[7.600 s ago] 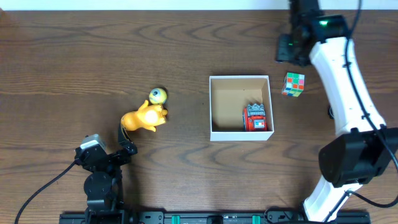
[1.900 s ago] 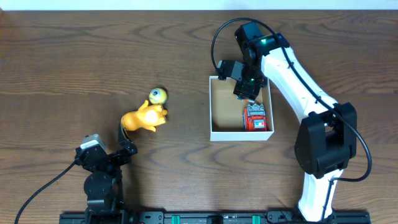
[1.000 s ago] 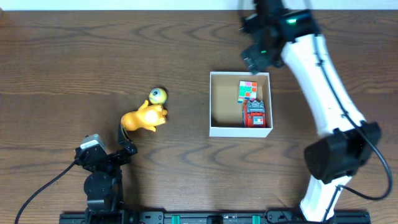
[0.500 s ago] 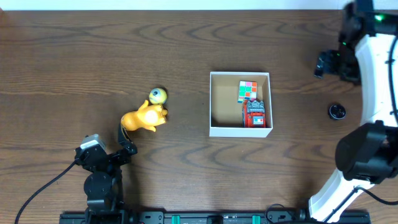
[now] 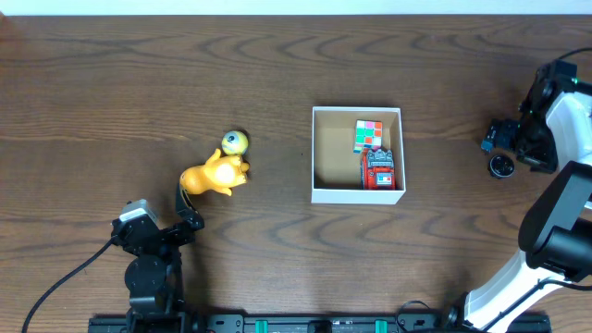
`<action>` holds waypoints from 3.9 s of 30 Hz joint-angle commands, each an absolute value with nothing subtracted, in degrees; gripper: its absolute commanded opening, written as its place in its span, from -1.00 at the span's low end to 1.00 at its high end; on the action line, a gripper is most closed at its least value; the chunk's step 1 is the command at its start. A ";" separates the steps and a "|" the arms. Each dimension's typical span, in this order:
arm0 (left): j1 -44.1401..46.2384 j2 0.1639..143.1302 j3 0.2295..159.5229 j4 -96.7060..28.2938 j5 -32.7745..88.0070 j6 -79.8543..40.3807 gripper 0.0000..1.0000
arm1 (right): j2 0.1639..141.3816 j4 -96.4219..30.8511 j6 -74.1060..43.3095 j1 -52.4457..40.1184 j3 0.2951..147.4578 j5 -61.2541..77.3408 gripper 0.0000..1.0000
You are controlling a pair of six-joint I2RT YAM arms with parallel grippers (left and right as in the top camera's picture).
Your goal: Pack container
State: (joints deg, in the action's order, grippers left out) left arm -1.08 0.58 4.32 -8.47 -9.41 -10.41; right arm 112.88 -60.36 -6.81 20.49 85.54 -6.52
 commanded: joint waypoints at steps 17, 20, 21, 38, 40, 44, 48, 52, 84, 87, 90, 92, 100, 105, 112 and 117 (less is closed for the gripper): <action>-1.28 0.30 2.68 -8.86 -9.87 -9.45 0.96 | 112.62 -43.97 -2.96 21.37 73.12 -2.52 0.75; -1.28 0.30 2.68 -8.86 -9.87 -9.47 0.96 | 112.62 -43.38 -3.01 21.37 72.36 -2.50 0.51; -1.28 0.30 2.68 -8.86 -9.87 -9.45 0.96 | 112.62 -43.38 -3.01 21.37 72.34 -2.50 0.42; -1.28 0.30 2.68 -8.86 -9.87 -9.45 0.96 | 111.87 -43.64 -3.18 20.49 74.32 2.00 -0.20; -1.28 0.30 2.68 -8.86 -9.87 -9.45 0.96 | 111.26 -44.86 -3.16 19.49 75.72 1.96 -0.23; -1.28 0.30 2.68 -8.86 -9.87 -9.45 0.96 | 110.13 -46.48 -3.14 16.84 79.40 1.96 -0.23; -1.28 0.30 2.68 -8.86 -9.87 -9.45 0.96 | 109.60 -48.97 -3.14 12.78 84.77 1.98 -0.22; -1.28 0.30 2.68 -8.86 -9.87 -9.45 0.96 | 109.60 -51.31 -2.96 7.33 90.98 1.96 -0.21; -1.28 0.30 2.68 -8.86 -9.87 -9.45 0.96 | 109.84 -58.04 4.75 -27.40 94.91 1.58 -0.24; -1.28 0.30 2.68 -8.86 -9.87 -9.45 0.96 | 109.84 -58.00 3.84 -27.40 93.19 1.58 -0.24; -1.28 0.30 2.68 -8.86 -9.87 -9.45 0.96 | 109.84 -57.84 3.86 -27.46 91.15 1.61 -0.25; -1.28 0.30 2.68 -8.86 -9.87 -9.45 0.96 | 109.84 -57.67 3.88 -27.44 89.69 2.02 -0.24; -1.28 0.30 2.68 -8.86 -9.87 -9.45 0.96 | 109.84 -57.41 3.70 -27.44 85.47 3.68 -0.20; -1.28 0.30 2.68 -8.86 -9.87 -9.45 0.96 | 109.84 -57.43 3.70 -27.44 85.03 3.68 0.04; -1.28 0.30 2.68 -8.86 -9.87 -9.45 0.96 | 109.84 -57.28 3.73 -27.33 85.03 2.87 0.43; -1.28 0.30 2.68 -8.86 -9.87 -9.45 0.96 | 109.82 -54.35 3.73 -27.00 85.14 2.83 0.46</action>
State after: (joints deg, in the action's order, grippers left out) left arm -1.08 0.58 4.32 -8.47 -9.41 -10.41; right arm 111.26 -55.57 3.60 -26.50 85.30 3.03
